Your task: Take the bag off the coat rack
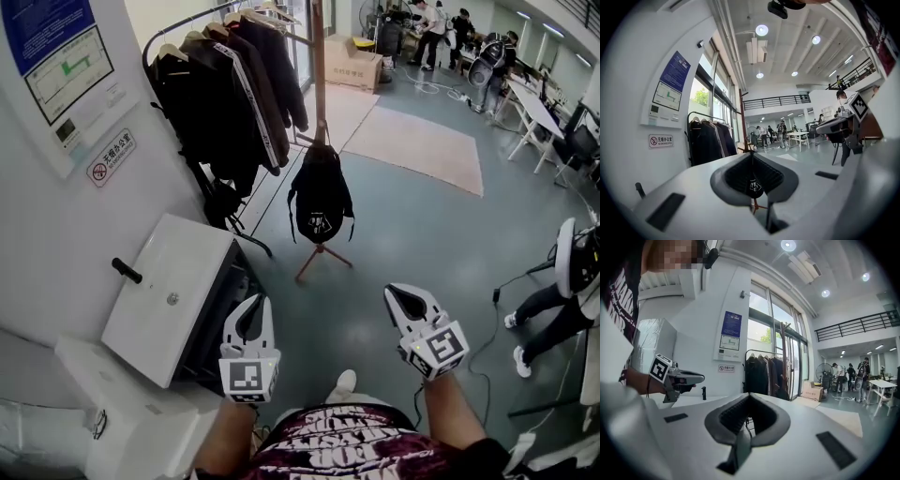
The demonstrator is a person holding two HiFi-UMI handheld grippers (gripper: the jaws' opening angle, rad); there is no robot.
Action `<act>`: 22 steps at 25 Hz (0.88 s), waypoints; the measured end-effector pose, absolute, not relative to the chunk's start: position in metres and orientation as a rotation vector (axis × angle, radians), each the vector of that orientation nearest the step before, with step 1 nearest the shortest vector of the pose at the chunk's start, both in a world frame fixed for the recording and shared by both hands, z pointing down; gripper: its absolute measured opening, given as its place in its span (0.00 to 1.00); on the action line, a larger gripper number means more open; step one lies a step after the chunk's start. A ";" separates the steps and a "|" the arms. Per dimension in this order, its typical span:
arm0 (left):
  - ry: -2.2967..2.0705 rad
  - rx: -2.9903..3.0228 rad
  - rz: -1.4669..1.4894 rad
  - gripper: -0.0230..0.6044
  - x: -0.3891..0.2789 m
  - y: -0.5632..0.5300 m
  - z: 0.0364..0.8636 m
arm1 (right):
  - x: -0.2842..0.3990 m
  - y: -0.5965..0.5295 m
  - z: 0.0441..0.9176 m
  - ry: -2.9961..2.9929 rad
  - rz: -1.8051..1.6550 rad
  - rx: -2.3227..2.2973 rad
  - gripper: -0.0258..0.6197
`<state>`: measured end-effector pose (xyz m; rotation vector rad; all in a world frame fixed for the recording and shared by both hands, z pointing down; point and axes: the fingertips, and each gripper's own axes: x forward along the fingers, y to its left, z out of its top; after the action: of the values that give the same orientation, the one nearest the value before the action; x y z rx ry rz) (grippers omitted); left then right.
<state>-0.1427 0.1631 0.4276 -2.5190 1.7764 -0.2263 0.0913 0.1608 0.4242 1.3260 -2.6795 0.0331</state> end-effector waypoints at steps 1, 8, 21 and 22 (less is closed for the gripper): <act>1.777 -2.520 -0.235 0.05 -0.140 0.159 0.429 | 0.093 0.156 0.426 -2.678 0.038 1.324 0.05; 1.825 -2.525 -0.282 0.05 -0.127 0.126 0.442 | 0.112 0.119 0.434 -2.689 0.070 1.311 0.14; 1.900 -2.472 -0.259 0.10 -0.104 0.085 0.441 | 0.156 0.077 0.451 -2.719 0.122 1.214 0.18; 1.899 -2.477 -0.263 0.12 -0.101 0.084 0.442 | 0.158 0.075 0.453 -2.720 0.124 1.206 0.18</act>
<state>-0.1011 0.0844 0.4420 -2.4771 1.8991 -0.2628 0.1576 0.0749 0.4529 1.2059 -2.7200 0.1237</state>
